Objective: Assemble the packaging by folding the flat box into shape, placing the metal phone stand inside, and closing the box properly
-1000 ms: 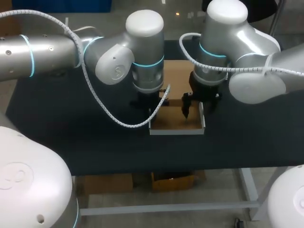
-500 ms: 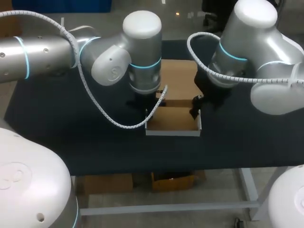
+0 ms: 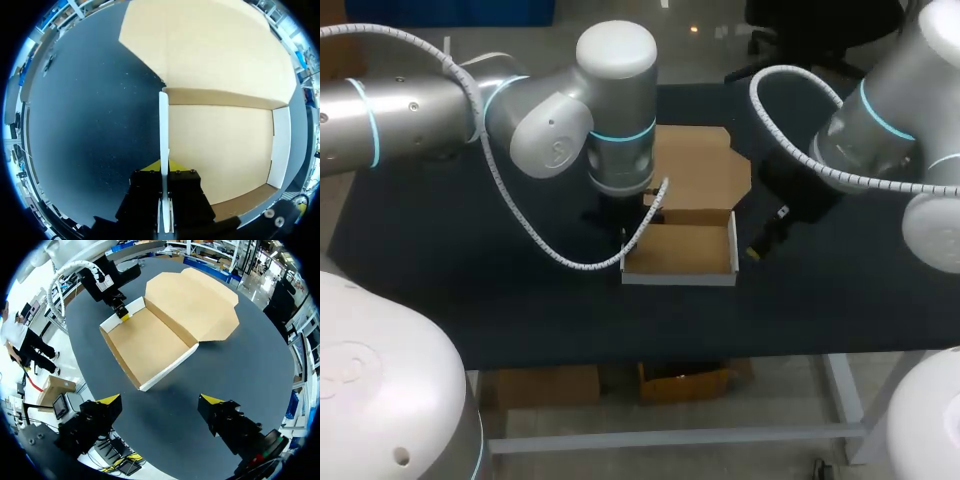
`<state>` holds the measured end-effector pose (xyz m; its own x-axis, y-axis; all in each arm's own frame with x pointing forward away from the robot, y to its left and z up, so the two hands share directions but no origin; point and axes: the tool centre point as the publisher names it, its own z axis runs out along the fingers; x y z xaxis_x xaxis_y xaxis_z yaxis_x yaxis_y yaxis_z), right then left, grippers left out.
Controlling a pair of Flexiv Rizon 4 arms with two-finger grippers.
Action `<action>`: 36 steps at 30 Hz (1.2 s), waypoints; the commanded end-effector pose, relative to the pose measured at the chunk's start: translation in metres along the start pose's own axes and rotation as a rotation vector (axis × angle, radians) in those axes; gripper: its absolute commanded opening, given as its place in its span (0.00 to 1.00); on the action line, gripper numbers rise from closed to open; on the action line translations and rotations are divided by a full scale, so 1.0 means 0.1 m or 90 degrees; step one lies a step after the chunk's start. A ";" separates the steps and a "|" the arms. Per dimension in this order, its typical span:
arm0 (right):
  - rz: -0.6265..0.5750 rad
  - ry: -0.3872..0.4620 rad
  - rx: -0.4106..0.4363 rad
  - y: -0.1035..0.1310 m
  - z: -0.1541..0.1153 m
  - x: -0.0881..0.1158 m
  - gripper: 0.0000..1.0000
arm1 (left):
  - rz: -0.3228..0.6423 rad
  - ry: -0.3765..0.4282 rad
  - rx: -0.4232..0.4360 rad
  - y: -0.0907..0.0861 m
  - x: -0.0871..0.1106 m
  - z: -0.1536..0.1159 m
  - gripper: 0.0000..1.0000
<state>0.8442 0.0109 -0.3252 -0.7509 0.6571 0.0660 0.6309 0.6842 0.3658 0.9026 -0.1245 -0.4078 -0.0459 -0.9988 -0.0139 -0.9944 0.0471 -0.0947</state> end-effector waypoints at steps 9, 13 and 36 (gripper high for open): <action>0.013 0.057 -0.191 -0.31 -0.32 -0.04 1.00 | -0.004 -0.009 0.000 -0.05 -0.05 0.00 0.00; 0.013 0.057 -0.191 -0.31 -0.32 -0.04 1.00 | -0.006 -0.009 -0.001 -0.06 -0.07 -0.01 0.00; -0.090 0.140 -0.173 -0.64 -0.71 -0.02 1.00 | -0.008 -0.005 -0.010 -0.13 -0.19 -0.01 0.00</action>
<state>0.8032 -0.0373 -0.3061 -0.8468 0.5198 0.1130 0.4720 0.6363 0.6102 0.9156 -0.1045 -0.4056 -0.0327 -0.9994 -0.0123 -0.9962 0.0336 -0.0809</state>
